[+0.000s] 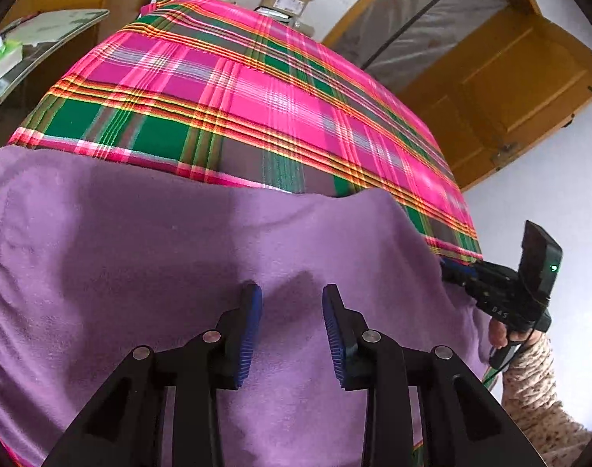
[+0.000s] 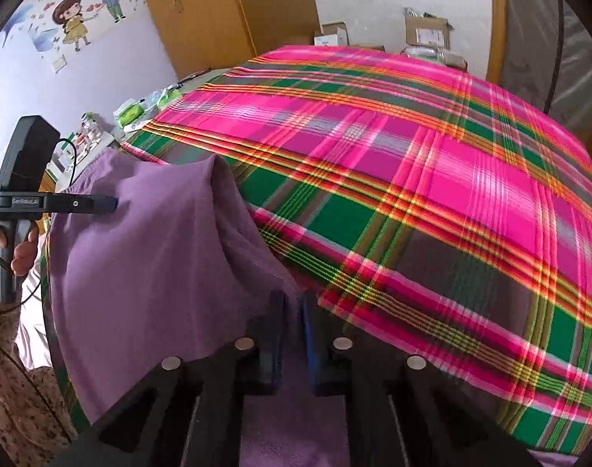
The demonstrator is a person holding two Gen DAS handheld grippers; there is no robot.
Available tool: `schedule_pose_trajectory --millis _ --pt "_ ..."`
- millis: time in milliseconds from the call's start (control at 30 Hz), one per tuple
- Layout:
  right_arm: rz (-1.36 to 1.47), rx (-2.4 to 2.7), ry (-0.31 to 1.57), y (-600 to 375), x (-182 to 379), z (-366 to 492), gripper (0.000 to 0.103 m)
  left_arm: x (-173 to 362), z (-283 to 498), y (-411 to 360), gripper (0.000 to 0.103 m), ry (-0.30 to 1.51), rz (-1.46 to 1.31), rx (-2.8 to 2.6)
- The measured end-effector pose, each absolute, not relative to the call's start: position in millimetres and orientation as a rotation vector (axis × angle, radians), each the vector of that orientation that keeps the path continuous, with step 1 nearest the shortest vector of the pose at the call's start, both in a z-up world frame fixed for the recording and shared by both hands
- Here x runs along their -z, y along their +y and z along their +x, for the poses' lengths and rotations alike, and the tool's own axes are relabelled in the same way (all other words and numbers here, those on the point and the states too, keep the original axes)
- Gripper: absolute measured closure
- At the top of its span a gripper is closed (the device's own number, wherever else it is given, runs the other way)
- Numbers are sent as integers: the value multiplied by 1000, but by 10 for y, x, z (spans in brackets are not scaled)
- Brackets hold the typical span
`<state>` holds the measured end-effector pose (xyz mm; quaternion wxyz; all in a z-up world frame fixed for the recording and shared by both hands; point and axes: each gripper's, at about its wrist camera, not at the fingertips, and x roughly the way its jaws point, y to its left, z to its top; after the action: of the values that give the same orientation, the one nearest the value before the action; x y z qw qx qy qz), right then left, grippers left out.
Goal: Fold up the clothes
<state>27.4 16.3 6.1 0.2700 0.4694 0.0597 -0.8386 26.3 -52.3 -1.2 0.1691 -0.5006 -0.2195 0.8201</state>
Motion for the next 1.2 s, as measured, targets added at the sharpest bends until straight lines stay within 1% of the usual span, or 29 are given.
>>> schedule_pose_trajectory --millis 267,367,433,533,700,867,1033,1133,1200 --pt "1232 2328 89 306 -101 284 96 14 282 -522 69 -606 -1425 -2347" --pt "1227 2364 73 352 -112 333 94 -22 259 -463 69 -582 -1437 -2367" --pt "1223 2388 62 382 -120 365 86 -58 257 -412 69 -580 -1428 -2356" --pt "1217 2423 46 428 -131 414 86 -109 241 -307 69 -590 -1407 -2338" --pt "1232 2535 -31 835 -185 647 85 -130 206 -224 69 -681 -1391 -2328" --pt "1262 2690 -190 1444 -175 985 84 -128 272 -400 69 -709 -1423 -2401" --pt "1288 2824 -416 2066 -140 1305 82 -205 425 -534 69 -714 -1412 -2462" --pt "1266 2860 -515 2221 -120 1440 82 -274 545 -593 65 -708 -1391 -2488" --pt "1245 2864 -552 2241 -100 1505 82 -327 641 -643 65 -706 -1374 -2508"
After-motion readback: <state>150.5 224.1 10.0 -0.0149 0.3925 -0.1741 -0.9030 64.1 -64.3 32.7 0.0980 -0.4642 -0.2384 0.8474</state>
